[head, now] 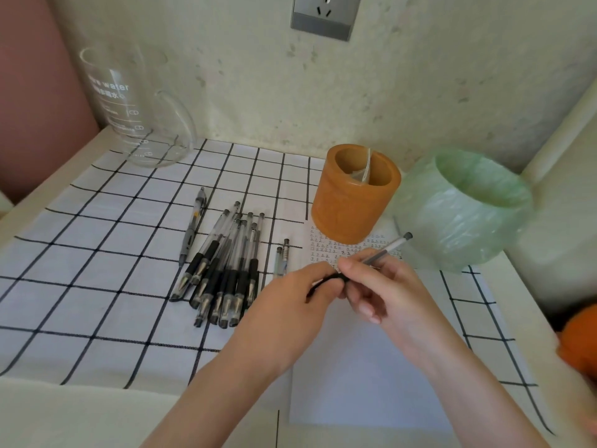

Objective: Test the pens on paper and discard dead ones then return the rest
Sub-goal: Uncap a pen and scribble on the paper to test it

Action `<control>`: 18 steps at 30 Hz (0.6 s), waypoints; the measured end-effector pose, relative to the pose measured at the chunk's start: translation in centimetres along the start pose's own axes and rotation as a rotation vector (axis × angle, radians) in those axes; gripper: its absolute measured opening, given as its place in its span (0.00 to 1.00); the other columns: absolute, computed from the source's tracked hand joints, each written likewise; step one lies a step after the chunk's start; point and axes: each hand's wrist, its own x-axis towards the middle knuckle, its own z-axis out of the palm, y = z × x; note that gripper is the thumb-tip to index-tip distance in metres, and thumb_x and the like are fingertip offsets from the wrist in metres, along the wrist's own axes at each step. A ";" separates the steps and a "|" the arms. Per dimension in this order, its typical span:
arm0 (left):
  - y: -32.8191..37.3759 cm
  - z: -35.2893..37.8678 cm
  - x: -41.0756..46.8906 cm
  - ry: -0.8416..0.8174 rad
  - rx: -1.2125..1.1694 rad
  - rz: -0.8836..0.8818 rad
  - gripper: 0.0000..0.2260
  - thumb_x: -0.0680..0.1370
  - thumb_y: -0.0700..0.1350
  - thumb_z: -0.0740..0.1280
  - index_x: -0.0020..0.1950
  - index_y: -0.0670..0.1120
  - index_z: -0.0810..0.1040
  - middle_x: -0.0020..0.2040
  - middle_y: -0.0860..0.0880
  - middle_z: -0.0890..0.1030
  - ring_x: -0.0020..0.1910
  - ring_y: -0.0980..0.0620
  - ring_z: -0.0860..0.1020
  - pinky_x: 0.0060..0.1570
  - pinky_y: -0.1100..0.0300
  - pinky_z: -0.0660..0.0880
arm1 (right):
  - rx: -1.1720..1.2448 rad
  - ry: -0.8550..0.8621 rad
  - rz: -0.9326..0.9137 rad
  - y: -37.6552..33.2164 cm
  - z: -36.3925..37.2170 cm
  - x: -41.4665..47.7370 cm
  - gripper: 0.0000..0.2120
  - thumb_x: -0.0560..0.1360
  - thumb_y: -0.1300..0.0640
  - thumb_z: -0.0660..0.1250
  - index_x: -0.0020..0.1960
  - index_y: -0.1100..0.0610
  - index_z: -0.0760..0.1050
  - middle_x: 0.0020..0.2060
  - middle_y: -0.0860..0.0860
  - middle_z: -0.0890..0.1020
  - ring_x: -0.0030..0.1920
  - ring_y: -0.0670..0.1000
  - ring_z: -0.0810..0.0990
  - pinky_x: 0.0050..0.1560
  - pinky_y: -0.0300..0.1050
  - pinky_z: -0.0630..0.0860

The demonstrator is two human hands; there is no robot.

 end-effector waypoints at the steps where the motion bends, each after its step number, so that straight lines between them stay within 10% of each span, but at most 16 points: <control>1: 0.0 0.0 0.1 0.000 -0.014 -0.001 0.09 0.79 0.49 0.59 0.45 0.53 0.78 0.41 0.53 0.82 0.40 0.52 0.78 0.45 0.51 0.75 | 0.004 0.000 -0.002 -0.1 0.0 0.0 0.09 0.74 0.59 0.65 0.39 0.63 0.72 0.21 0.51 0.72 0.22 0.47 0.68 0.26 0.39 0.58; 6: -0.3 -0.3 0.3 0.004 -0.059 0.008 0.09 0.77 0.55 0.62 0.45 0.55 0.80 0.42 0.44 0.82 0.45 0.42 0.79 0.49 0.45 0.74 | 0.034 0.015 0.004 -0.4 -0.5 0.0 0.08 0.75 0.60 0.65 0.38 0.60 0.72 0.22 0.51 0.73 0.21 0.47 0.66 0.25 0.39 0.58; 11: -0.7 -0.5 0.1 -0.001 0.195 -0.071 0.11 0.73 0.62 0.62 0.52 0.60 0.77 0.25 0.53 0.68 0.23 0.58 0.65 0.28 0.64 0.63 | 0.049 0.202 -0.022 -0.3 -1.2 0.1 0.09 0.75 0.62 0.66 0.36 0.58 0.72 0.22 0.51 0.72 0.19 0.47 0.63 0.19 0.36 0.58; 18: -1.0 -1.1 -0.7 -0.174 0.738 0.010 0.28 0.72 0.64 0.63 0.70 0.67 0.59 0.46 0.58 0.79 0.48 0.56 0.78 0.40 0.65 0.67 | 0.100 0.422 -0.138 -1.1 -4.2 0.1 0.11 0.75 0.63 0.66 0.34 0.58 0.72 0.23 0.51 0.73 0.20 0.49 0.66 0.20 0.37 0.60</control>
